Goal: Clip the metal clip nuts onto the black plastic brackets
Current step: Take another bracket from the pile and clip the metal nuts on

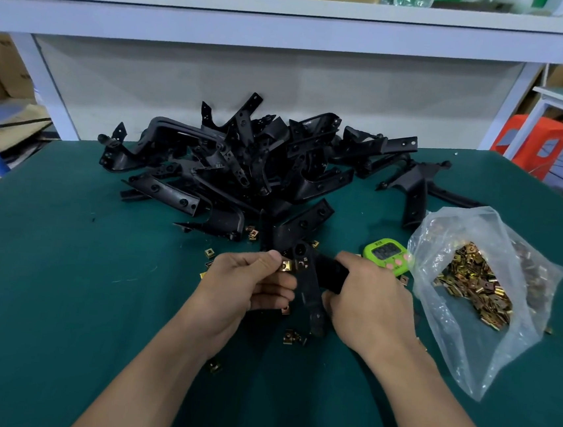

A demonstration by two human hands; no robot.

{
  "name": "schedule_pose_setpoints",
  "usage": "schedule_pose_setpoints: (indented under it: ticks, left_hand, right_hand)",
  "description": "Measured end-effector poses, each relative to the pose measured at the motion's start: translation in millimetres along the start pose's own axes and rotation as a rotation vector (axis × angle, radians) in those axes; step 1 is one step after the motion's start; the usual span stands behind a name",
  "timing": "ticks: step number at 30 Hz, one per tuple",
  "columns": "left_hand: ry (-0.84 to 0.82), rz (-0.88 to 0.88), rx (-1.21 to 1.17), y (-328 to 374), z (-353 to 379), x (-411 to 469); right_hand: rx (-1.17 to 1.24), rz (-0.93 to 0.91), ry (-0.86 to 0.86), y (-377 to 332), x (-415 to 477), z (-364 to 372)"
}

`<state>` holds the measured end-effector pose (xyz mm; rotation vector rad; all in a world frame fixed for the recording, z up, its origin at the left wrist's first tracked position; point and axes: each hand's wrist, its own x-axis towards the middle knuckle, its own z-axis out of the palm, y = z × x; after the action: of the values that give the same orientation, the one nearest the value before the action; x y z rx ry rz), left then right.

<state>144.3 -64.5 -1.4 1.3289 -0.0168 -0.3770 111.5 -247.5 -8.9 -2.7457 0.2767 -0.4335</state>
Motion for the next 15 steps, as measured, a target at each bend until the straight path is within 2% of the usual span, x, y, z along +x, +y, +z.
schedule_pose_setpoints:
  ticks: [15]
  left_hand:
    - [0.019, 0.14, 0.154, 1.3, 4.4, -7.2]
  right_hand:
    - [0.036, 0.008, -0.041, -1.2, -1.3, -3.8]
